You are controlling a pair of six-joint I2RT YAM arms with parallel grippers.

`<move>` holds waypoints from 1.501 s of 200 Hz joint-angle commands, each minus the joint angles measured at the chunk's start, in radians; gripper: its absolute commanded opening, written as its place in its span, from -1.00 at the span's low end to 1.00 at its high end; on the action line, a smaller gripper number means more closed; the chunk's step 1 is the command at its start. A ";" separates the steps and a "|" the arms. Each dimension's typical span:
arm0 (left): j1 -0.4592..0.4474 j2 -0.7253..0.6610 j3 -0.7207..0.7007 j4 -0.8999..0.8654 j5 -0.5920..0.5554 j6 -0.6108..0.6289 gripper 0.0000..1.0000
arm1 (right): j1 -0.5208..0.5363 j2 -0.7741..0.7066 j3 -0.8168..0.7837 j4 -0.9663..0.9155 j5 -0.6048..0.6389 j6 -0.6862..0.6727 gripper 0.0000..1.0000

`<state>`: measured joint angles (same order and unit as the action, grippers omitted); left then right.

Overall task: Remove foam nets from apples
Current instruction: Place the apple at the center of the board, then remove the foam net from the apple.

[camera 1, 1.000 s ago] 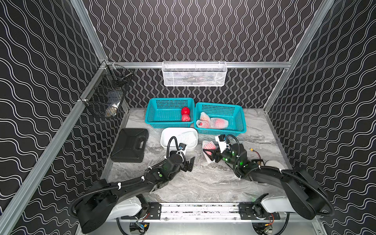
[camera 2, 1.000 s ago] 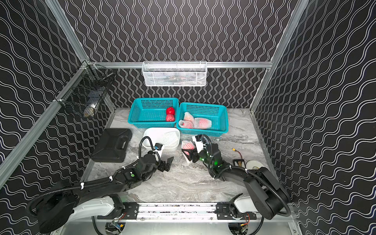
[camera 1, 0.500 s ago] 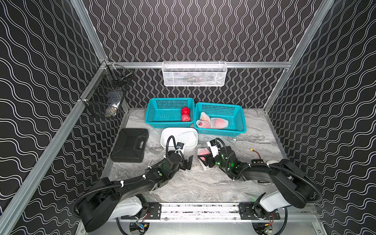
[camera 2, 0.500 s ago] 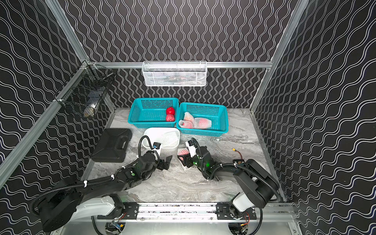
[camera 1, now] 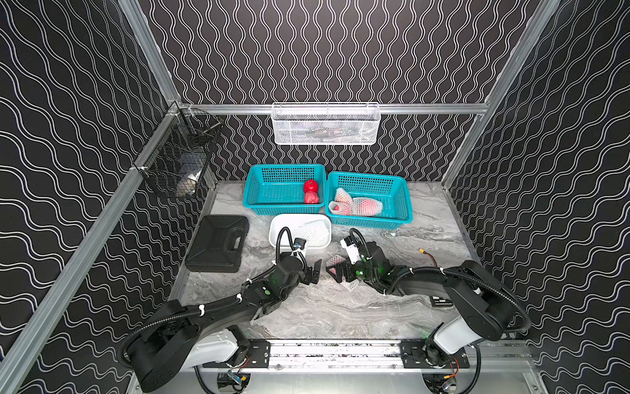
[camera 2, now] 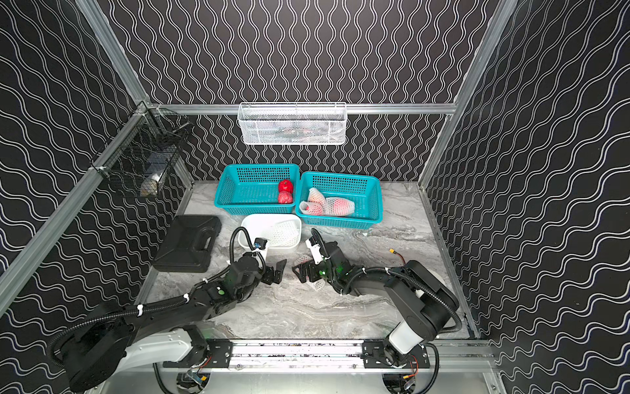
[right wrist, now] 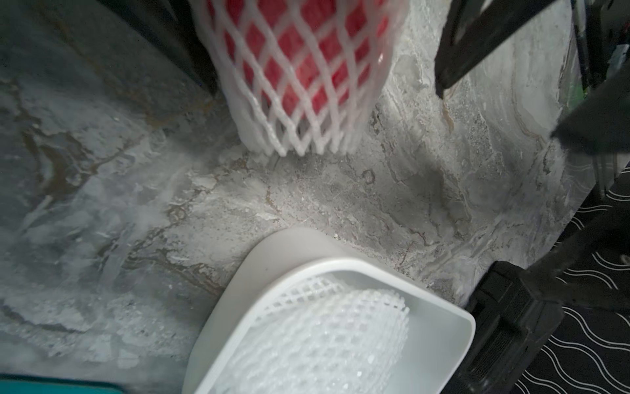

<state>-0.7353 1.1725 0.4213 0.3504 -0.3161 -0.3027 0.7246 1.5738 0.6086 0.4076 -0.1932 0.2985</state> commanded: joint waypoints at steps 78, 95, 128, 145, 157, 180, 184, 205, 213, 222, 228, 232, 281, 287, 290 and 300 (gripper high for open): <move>0.004 -0.122 0.011 -0.132 0.141 0.047 0.99 | -0.037 -0.308 -0.062 -0.288 -0.021 -0.005 1.00; 0.002 -0.146 0.001 -0.161 0.198 0.033 0.99 | -0.036 -0.322 -0.109 -0.269 -0.078 0.019 1.00; 0.001 -0.208 -0.060 -0.154 0.208 -0.012 0.99 | -0.033 -0.279 -0.148 -0.204 -0.178 0.023 1.00; 0.002 -0.209 -0.058 -0.164 0.199 -0.011 0.99 | -0.033 -0.238 -0.113 -0.233 -0.190 0.006 1.00; 0.002 -0.198 -0.050 -0.174 0.196 -0.006 0.99 | -0.031 -0.197 -0.089 -0.248 -0.235 -0.014 1.00; 0.002 -0.182 -0.038 -0.181 0.185 0.003 0.99 | -0.025 -0.157 -0.061 -0.278 -0.278 -0.036 1.00; 0.002 -0.181 -0.036 -0.182 0.184 0.004 0.99 | -0.025 -0.154 -0.060 -0.279 -0.282 -0.038 1.00; 0.002 -0.178 -0.034 -0.184 0.177 0.004 0.99 | -0.020 -0.129 -0.032 -0.331 -0.314 -0.055 1.00; 0.002 -0.180 -0.033 -0.188 0.175 -0.001 0.99 | -0.016 -0.119 -0.024 -0.348 -0.332 -0.055 1.00; 0.002 -0.186 -0.033 -0.189 0.173 -0.001 0.99 | -0.009 -0.111 -0.024 -0.349 -0.350 -0.046 1.00; 0.002 -0.189 -0.034 -0.189 0.171 0.000 0.99 | -0.007 -0.109 -0.026 -0.347 -0.364 -0.036 1.00; 0.002 -0.191 -0.036 -0.188 0.170 -0.001 0.99 | -0.005 -0.109 -0.027 -0.348 -0.369 -0.031 1.00; 0.001 -0.165 -0.038 -0.179 0.164 0.003 0.99 | 0.016 -0.061 -0.007 -0.399 -0.302 -0.034 0.81; 0.002 -0.163 -0.037 -0.178 0.166 0.002 0.99 | 0.019 -0.055 -0.003 -0.405 -0.293 -0.030 0.76; 0.003 -0.163 -0.037 -0.176 0.166 0.003 0.99 | 0.020 -0.053 -0.003 -0.407 -0.293 -0.030 0.72; 0.002 -0.165 -0.039 -0.174 0.164 0.003 0.99 | 0.024 -0.054 0.000 -0.408 -0.291 -0.031 0.57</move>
<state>-0.7334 1.0058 0.3786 0.1574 -0.1387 -0.2924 0.7403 1.5116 0.5980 0.0422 -0.5087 0.2722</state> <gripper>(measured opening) 0.995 0.853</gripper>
